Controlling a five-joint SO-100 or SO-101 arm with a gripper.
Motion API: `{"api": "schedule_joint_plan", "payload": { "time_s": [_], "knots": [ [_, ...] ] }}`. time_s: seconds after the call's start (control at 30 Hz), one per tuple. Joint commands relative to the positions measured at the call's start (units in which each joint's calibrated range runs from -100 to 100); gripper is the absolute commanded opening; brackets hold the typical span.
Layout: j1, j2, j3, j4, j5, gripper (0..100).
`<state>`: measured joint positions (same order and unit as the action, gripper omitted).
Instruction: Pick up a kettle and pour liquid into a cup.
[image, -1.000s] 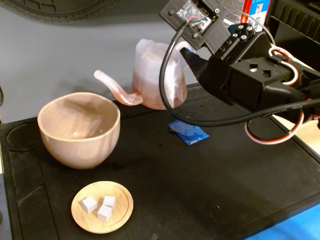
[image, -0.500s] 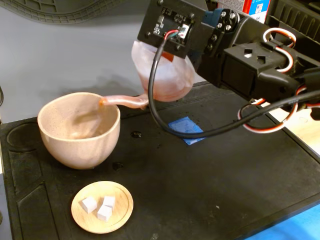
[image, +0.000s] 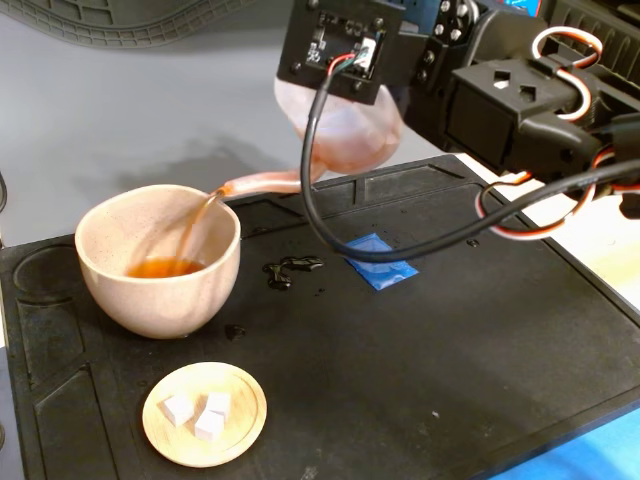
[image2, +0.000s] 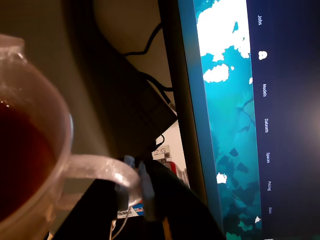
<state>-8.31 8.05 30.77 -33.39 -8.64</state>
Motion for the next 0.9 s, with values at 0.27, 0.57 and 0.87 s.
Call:
{"api": "schedule_joint_plan", "payload": {
  "time_s": [0.27, 0.57, 0.87],
  "knots": [
    [-0.2, -1.1, -3.1, -0.2, -2.9, 1],
    [0.5, -1.5, 3.1, -1.1, -20.9, 1],
    [8.9, -18.9, 27.0, -1.2, -27.2, 1]
  ]
}}
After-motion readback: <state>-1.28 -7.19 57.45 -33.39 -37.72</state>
